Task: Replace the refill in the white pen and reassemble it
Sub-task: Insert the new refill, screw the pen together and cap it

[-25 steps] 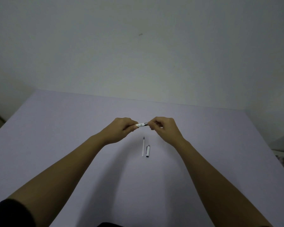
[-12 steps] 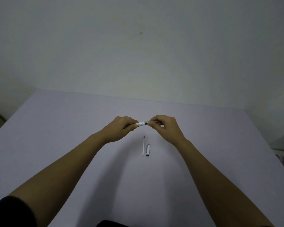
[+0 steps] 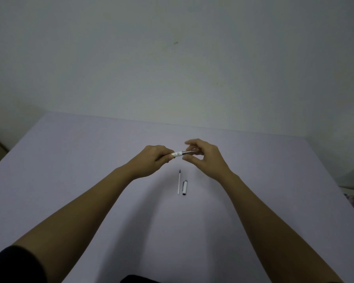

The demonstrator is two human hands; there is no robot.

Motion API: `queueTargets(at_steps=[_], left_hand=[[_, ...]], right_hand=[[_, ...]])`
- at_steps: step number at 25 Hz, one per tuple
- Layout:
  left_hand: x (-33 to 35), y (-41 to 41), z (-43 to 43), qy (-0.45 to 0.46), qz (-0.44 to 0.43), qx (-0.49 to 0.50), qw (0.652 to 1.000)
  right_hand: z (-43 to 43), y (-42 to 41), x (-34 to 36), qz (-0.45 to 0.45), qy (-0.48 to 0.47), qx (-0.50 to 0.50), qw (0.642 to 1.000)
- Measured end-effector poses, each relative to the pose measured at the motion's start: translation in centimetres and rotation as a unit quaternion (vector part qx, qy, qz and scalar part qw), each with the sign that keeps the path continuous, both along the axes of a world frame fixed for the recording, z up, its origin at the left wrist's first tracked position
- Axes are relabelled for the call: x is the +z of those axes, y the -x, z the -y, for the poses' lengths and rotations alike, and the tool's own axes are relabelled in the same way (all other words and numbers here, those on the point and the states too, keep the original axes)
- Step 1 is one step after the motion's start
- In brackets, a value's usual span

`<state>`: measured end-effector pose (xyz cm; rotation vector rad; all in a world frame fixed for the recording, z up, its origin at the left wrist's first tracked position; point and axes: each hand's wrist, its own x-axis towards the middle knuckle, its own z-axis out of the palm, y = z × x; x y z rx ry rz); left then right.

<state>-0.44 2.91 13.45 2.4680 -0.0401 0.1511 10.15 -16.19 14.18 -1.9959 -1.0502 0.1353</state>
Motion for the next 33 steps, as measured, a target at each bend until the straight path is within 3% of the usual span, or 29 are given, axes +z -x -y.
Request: queueTargets(at_steps=[18,33], left_hand=[[0.59,0.39,0.16,0.022,-0.008,0.015,1.0],[0.92,0.23,0.51,-0.012,0.002,-0.005,1.0]], right_hand=[[-0.16,0.52,0.44,0.047,0.003,0.008,0.999],[0.03,0.26,0.36,0.096,-0.002,-0.001,0.995]])
